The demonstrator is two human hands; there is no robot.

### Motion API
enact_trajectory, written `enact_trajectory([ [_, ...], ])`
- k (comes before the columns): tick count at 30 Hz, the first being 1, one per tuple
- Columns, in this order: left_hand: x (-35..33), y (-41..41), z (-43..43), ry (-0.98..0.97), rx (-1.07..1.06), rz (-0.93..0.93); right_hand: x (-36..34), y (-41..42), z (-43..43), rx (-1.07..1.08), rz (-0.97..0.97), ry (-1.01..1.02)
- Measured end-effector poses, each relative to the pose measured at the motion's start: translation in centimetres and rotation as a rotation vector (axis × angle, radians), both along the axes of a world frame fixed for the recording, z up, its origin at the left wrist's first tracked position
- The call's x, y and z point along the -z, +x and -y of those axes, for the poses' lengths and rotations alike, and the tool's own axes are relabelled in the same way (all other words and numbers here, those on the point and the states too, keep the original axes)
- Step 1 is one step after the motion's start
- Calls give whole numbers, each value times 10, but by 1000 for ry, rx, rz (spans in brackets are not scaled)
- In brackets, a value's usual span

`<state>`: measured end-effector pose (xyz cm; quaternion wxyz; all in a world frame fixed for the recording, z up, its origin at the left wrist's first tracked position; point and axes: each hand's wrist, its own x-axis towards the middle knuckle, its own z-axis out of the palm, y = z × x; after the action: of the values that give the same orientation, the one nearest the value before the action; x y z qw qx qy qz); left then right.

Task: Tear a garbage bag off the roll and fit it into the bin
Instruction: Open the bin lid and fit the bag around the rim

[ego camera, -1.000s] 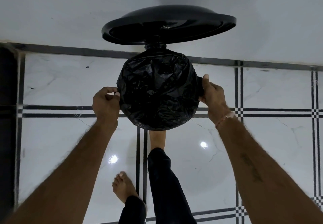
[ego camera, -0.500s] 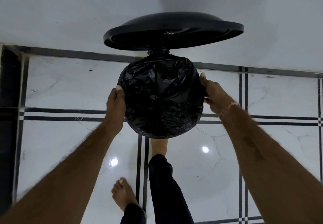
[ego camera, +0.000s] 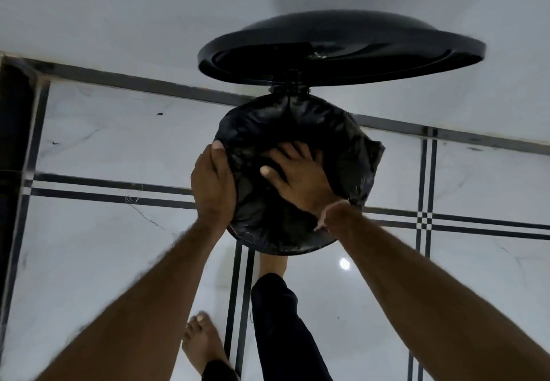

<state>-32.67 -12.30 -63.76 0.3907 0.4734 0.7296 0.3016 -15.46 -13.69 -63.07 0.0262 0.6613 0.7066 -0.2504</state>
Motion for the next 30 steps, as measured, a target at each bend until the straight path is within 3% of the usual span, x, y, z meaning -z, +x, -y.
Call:
enact_trajectory([
  [3,5,1,0,22,-13,-1,43,15,-15,97,46,-202],
  [8,5,4,3,43,-14,14,49,20,-12,322,-186,-303],
  [9,3,4,3,35,-16,18,40,21,-10,388,-227,-300],
  [11,-2,6,2,19,-23,25,4,18,-1,445,-280,-107],
  [14,-6,5,1,23,-20,36,-47,1,21,311,-411,171],
  [17,-6,4,1,-7,-20,52,-41,-3,1,208,-486,31],
  [21,-7,4,1,0,-25,80,-2,6,-49,505,-623,-177],
  [23,-7,2,2,-12,-37,111,5,10,-51,563,-681,-123],
  [27,-4,-9,-6,-60,-87,195,-31,10,-21,537,-537,230],
  [30,-9,-16,-15,-90,-77,304,-38,15,6,374,-336,247],
])
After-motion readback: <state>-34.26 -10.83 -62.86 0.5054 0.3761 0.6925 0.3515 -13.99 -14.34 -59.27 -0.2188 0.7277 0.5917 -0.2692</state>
